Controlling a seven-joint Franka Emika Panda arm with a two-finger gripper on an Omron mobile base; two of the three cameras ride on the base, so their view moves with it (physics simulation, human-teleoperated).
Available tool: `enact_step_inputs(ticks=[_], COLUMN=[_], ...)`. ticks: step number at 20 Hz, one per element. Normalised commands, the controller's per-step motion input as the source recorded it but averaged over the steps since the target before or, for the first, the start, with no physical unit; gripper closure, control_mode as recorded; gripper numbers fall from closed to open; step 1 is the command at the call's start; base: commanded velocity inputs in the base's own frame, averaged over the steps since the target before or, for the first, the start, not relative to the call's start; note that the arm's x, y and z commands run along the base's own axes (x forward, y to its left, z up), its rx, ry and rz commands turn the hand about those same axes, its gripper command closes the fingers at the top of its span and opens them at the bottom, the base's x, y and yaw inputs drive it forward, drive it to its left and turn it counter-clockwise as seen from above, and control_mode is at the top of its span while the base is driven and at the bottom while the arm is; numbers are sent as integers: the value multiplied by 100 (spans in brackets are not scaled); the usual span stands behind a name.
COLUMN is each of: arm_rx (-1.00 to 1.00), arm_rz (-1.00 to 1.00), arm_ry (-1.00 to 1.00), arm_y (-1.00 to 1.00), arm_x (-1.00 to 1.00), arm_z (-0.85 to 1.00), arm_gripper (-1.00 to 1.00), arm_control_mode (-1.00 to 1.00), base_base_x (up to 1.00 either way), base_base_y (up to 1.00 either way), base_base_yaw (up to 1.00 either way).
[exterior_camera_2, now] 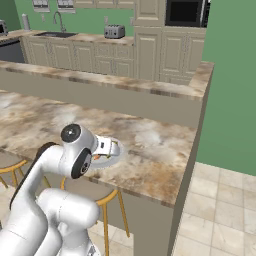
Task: Take the cheese, shrimp, and sweet potato from the fridge and place them on the plate on the dining counter to create an appetizer plate.
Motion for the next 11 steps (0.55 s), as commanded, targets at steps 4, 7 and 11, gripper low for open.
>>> enact_step_inputs(ticks=[4, 7, 11], arm_rx=[-17, -25, -27], arm_rz=[0, 0, 0], arm_ry=[-5, -14, -13], arm_y=[80, 100, 100], arm_x=[-72, -40, -15], arm_z=[94, 85, 88], arm_gripper=[-100, -100, -100], arm_control_mode=[-100, -100, -100], base_base_x=[0, 0, 0], base_base_y=[0, 0, 0], base_base_yaw=[0, 0, 0])
